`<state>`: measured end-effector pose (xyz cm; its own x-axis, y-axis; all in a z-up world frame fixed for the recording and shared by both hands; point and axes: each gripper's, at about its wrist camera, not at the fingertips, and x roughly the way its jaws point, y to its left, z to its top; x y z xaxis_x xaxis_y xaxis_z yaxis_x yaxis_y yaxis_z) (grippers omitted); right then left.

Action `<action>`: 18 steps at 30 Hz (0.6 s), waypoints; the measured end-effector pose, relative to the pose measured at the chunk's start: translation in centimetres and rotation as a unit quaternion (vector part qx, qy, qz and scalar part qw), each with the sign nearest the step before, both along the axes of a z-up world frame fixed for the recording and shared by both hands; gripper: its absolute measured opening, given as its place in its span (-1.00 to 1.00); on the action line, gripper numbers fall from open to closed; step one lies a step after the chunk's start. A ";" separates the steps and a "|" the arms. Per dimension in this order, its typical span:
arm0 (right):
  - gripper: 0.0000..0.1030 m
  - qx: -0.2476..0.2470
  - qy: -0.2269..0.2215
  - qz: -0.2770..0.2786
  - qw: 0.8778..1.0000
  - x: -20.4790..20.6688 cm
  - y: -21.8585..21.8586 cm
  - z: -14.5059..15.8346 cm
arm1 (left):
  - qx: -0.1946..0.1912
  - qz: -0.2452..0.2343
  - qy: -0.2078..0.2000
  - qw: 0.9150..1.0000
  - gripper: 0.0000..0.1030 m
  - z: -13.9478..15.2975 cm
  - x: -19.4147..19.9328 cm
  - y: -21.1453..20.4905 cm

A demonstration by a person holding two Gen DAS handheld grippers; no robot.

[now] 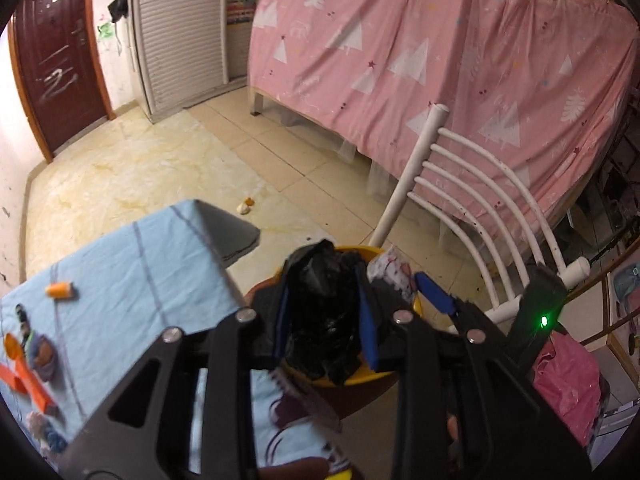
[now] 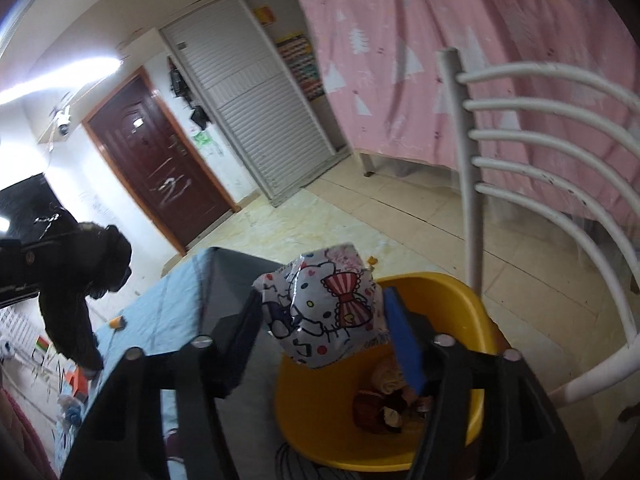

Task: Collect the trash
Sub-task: 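Drop the black bag and Hello Kitty pouch into the yellow bin with both grippers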

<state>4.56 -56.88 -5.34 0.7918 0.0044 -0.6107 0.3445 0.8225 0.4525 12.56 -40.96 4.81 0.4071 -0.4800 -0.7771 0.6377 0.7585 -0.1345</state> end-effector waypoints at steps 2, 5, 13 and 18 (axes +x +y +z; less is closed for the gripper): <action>0.21 0.005 0.003 -0.009 1.000 -0.3 -0.6 -0.4 | 0.003 -0.005 0.015 1.000 0.05 -0.8 0.7 -1.2; 0.21 0.004 -0.001 -0.017 1.000 -0.7 -1.0 -0.3 | 0.009 0.001 0.026 1.000 0.23 -1.5 1.4 -1.9; 0.23 0.001 0.001 -0.011 1.000 -0.3 -0.5 0.1 | 0.020 0.012 0.027 0.999 0.23 -2.1 1.6 -0.3; 0.23 -0.013 -0.001 0.007 1.000 0.4 1.6 1.3 | 0.009 0.015 0.036 0.999 0.24 -1.7 1.9 2.2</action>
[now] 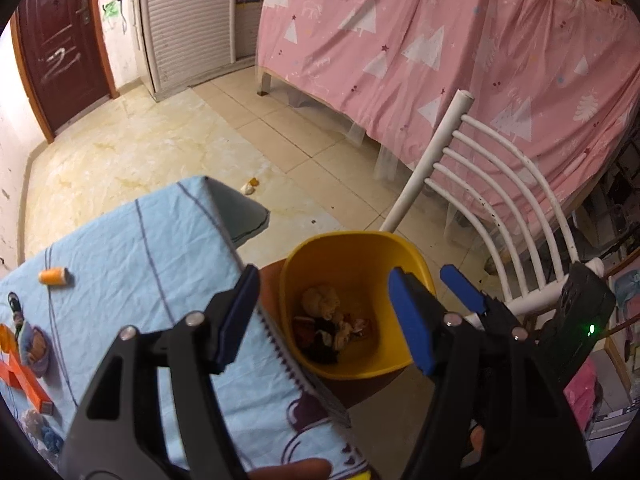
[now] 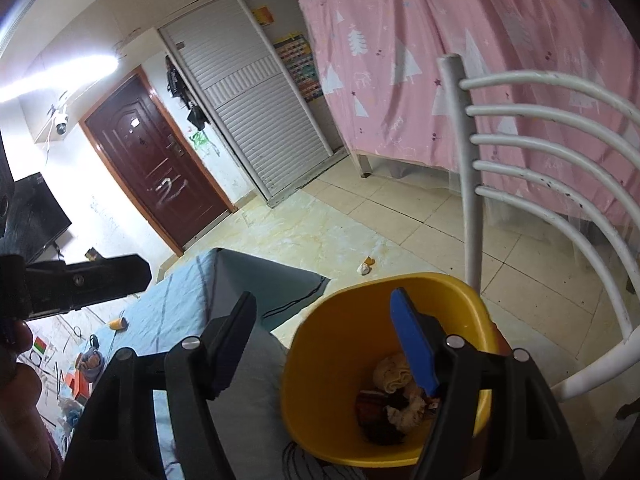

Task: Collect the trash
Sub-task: 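Drop the black bag and Hello Kitty pouch into the yellow bin with both grippers, then move the left gripper back over the bed and grasp the white cloth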

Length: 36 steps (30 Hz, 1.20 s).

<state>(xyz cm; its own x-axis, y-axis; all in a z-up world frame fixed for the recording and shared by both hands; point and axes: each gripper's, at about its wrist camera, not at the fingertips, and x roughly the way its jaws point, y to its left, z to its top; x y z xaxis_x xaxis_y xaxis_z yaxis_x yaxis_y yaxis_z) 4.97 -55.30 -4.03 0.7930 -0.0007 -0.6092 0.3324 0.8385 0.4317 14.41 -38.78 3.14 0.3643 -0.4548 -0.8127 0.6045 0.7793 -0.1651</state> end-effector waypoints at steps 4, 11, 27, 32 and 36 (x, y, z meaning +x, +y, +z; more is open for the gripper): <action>0.27 -0.012 0.001 0.020 1.000 0.8 2.1 1.0 | -0.014 0.014 -0.001 1.000 0.27 0.6 0.2 3.0; 0.30 -0.025 0.005 0.058 0.998 2.7 6.2 2.1 | -0.026 0.040 -0.011 0.999 0.27 1.7 0.6 7.5; 0.36 -0.062 0.014 0.151 0.986 7.0 16.6 4.3 | -0.014 0.133 -0.044 0.990 0.44 2.8 3.0 22.1; 0.38 -0.070 0.018 0.181 0.981 8.2 20.0 4.3 | -0.010 0.165 -0.046 0.985 0.45 2.7 3.8 26.7; 0.38 -0.076 0.022 0.207 0.975 9.3 22.8 4.2 | -0.011 0.179 -0.041 0.983 0.46 2.3 3.9 29.7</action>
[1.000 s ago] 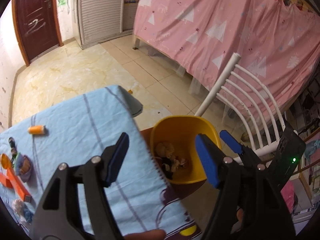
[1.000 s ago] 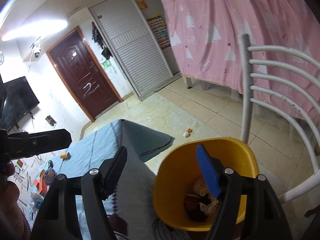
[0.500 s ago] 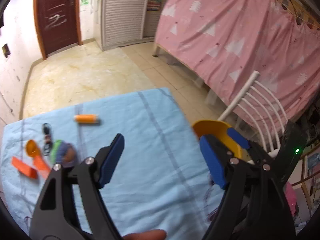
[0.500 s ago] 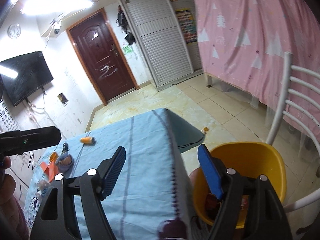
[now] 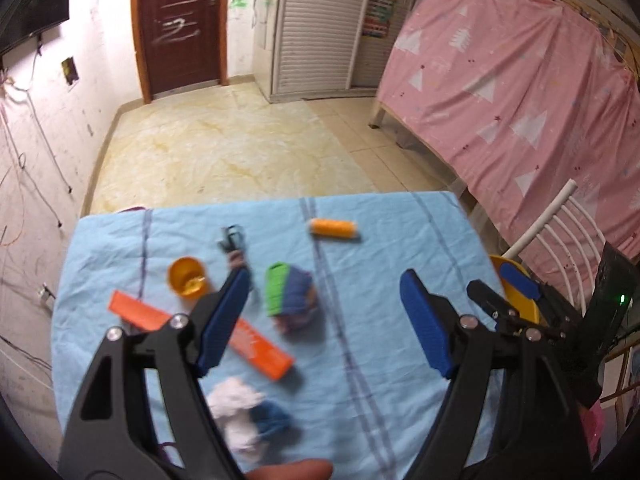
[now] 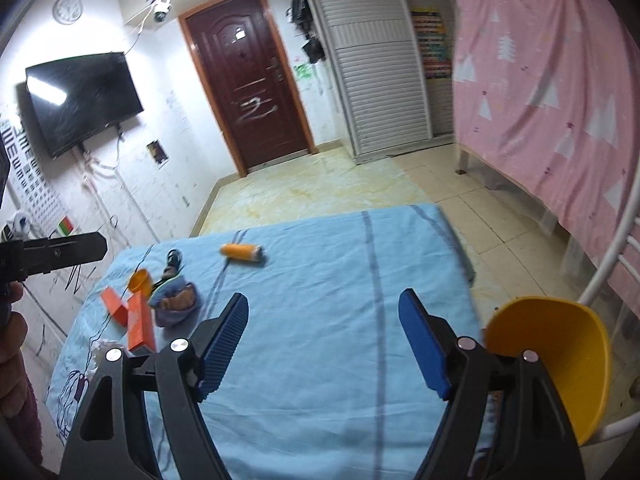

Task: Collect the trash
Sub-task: 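Move the left gripper back over the bed and grasp the white cloth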

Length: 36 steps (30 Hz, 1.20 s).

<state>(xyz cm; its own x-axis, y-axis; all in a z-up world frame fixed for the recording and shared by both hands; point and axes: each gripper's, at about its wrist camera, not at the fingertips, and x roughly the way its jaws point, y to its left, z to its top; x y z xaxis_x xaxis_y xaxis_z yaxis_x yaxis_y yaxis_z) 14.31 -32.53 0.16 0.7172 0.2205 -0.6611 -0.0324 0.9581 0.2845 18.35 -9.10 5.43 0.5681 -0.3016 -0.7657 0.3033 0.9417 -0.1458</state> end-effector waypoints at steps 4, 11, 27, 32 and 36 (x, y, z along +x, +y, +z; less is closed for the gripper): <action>0.38 -0.004 0.006 0.019 1.000 0.9 2.1 -0.2 | 0.004 0.011 0.007 1.000 0.54 -0.9 -0.4 2.9; 0.39 -0.011 0.014 0.048 0.999 2.4 5.3 -0.4 | 0.000 0.025 0.018 1.000 0.54 -2.5 -2.0 6.4; 0.40 -0.025 0.033 0.118 0.992 6.1 13.4 -0.8 | -0.015 0.004 0.075 0.997 0.14 -7.9 -2.3 7.7; 0.40 -0.030 0.049 0.132 0.990 7.2 15.5 -1.5 | 0.001 -0.009 0.070 0.997 -0.57 -8.9 -2.4 7.6; 0.40 -0.032 0.064 0.135 0.988 8.0 16.7 -2.6 | -0.021 -0.005 0.079 0.997 -0.62 -9.0 -2.3 8.7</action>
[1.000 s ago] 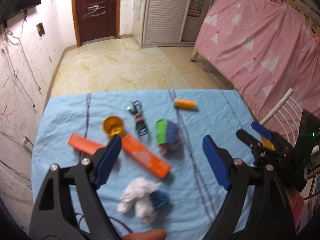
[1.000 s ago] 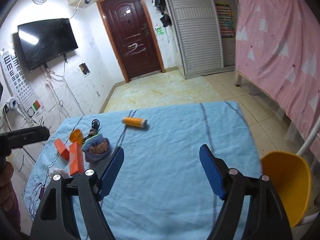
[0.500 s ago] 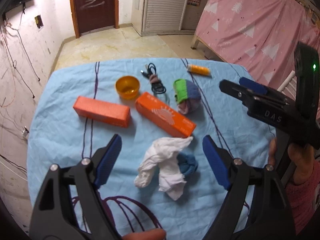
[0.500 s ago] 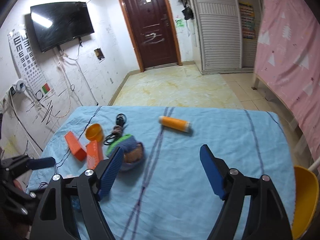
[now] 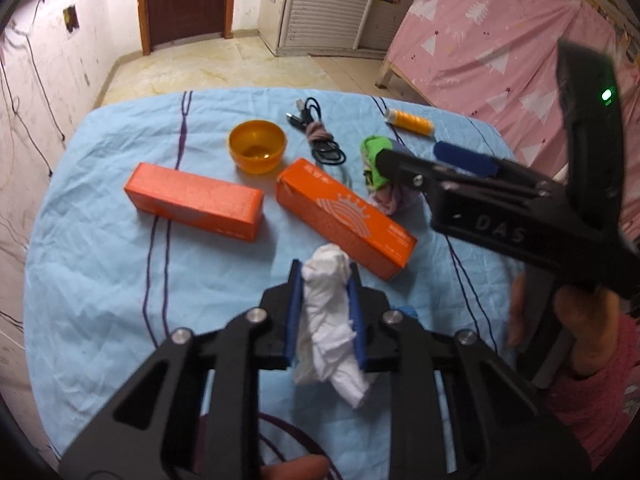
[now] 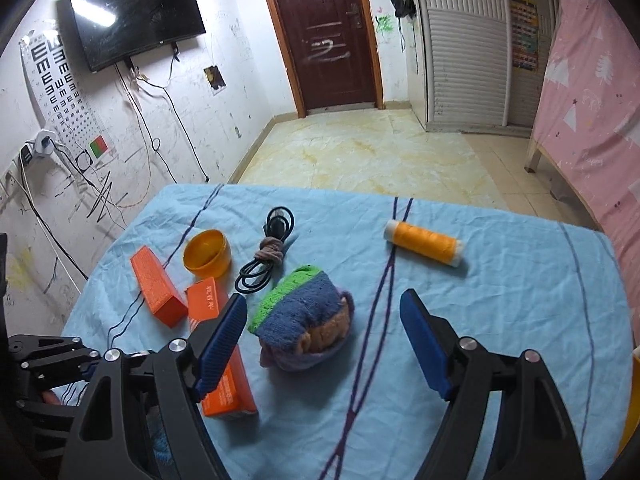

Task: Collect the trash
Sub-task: 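Move the left gripper back over the bed and grasp the white cloth, then grasp the blue-green knit hat with the right gripper while the left gripper holds the white cloth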

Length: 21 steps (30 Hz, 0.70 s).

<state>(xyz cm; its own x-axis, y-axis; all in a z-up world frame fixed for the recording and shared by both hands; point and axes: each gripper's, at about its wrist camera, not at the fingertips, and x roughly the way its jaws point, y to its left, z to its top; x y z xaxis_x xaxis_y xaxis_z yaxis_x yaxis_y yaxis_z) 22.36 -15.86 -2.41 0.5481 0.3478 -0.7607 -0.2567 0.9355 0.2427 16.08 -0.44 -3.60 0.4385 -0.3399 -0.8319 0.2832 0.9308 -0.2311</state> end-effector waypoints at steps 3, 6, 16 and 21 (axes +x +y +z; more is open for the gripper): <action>0.39 0.001 0.017 0.006 1.000 0.6 0.6 -1.1 | -0.006 0.002 -0.002 1.000 -0.62 0.1 -0.1 0.6; -0.04 -0.006 0.023 0.011 1.000 0.7 1.1 -1.6 | -0.007 0.003 -0.003 1.000 -0.62 0.2 0.0 0.9; -0.37 -0.005 0.001 0.003 1.000 -0.3 0.5 -1.1 | -0.002 0.010 -0.013 1.000 -0.62 1.1 -0.7 0.9; -0.37 0.010 -0.003 0.002 1.000 -0.8 -0.2 -0.6 | 0.005 0.015 -0.021 1.000 -0.62 2.0 -1.1 0.5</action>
<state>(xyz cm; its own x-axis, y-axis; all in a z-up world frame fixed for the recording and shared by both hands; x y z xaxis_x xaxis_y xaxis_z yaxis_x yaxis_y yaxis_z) 21.51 -16.02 -3.05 0.5515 0.3649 -0.7501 -0.2621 0.9295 0.2595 15.02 0.06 -1.65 0.4828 -0.3174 -0.8162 0.2640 0.9414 -0.2100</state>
